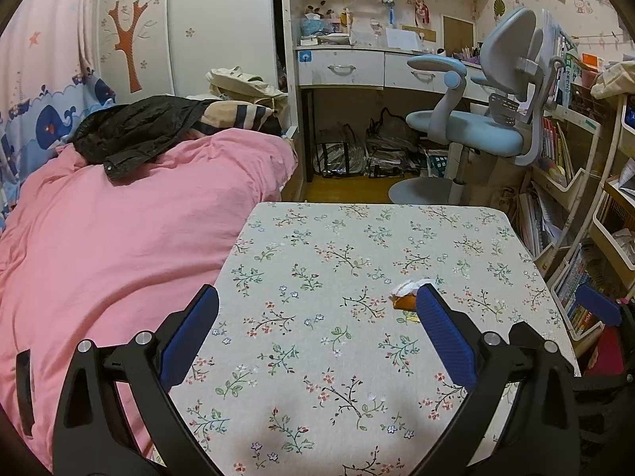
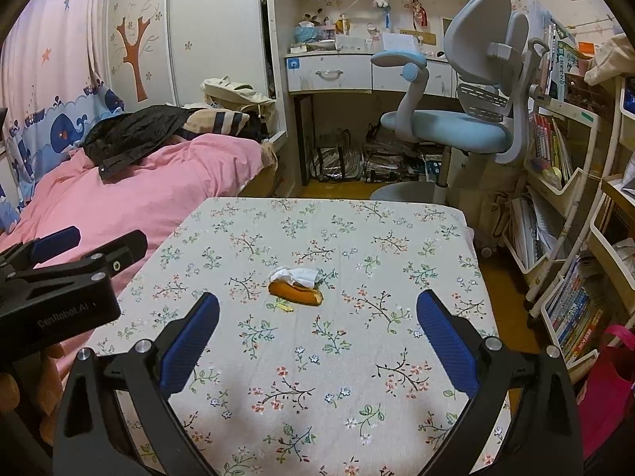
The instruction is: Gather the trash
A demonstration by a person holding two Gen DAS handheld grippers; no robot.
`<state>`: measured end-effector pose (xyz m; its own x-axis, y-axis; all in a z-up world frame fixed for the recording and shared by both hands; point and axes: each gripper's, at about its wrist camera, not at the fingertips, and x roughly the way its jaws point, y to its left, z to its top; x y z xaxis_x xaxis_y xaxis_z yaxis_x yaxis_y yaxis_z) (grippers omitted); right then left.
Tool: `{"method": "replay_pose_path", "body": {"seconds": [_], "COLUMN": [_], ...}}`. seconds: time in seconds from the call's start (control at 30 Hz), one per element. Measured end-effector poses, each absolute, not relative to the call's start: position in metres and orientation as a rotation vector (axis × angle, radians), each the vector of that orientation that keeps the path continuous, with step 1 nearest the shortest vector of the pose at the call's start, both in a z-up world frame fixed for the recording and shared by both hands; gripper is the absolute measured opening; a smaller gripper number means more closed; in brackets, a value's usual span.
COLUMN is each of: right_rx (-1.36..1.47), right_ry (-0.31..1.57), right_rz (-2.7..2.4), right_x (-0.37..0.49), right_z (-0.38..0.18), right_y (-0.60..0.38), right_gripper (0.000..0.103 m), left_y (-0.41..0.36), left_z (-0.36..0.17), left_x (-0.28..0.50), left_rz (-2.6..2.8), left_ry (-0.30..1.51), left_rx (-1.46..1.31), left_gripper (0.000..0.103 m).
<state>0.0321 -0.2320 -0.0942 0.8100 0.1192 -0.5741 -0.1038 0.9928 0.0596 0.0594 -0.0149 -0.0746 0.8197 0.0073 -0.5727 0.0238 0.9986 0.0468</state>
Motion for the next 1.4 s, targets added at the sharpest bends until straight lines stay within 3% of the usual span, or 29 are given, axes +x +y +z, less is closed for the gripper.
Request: {"method": "replay_pose_path", "body": {"seconds": [0.93, 0.97, 1.03, 1.07, 1.13, 1.17, 1.23, 1.3, 1.4], "right_rx": [-0.053, -0.048, -0.028, -0.011, 0.010, 0.028, 0.087, 0.108, 0.175], "right_ry": [0.797, 0.808, 0.848, 0.876, 0.917, 0.933, 0.945, 0.943, 0.927], "right_rz": [0.283, 0.286, 0.304, 0.313, 0.323, 0.337, 0.362, 0.368, 0.377], "right_x": [0.130, 0.137, 0.151, 0.158, 0.167, 0.170, 0.172, 0.169, 0.164], "right_z": [-0.154, -0.156, -0.164, -0.170, -0.179, -0.182, -0.182, -0.176, -0.165], "right_y": [-0.202, -0.202, -0.201, -0.200, -0.202, -0.204, -0.214, -0.222, -0.242], "right_gripper": [0.093, 0.091, 0.069, 0.065, 0.044, 0.043, 0.022, 0.010, 0.006], "left_y": [0.006, 0.006, 0.008, 0.009, 0.013, 0.015, 0.018, 0.020, 0.015], "left_z": [-0.097, -0.098, -0.100, -0.101, -0.103, -0.104, -0.108, -0.112, -0.121], "left_x": [0.106, 0.106, 0.109, 0.110, 0.112, 0.113, 0.116, 0.120, 0.129], "left_rz": [0.006, 0.006, 0.007, 0.005, 0.005, 0.007, 0.002, -0.013, -0.093], "left_ry": [0.792, 0.796, 0.805, 0.811, 0.823, 0.827, 0.838, 0.851, 0.876], "left_rx": [0.053, 0.056, 0.057, 0.052, 0.044, 0.045, 0.047, 0.037, -0.018], "left_gripper": [0.096, 0.096, 0.096, 0.096, 0.096, 0.096, 0.096, 0.096, 0.096]}}
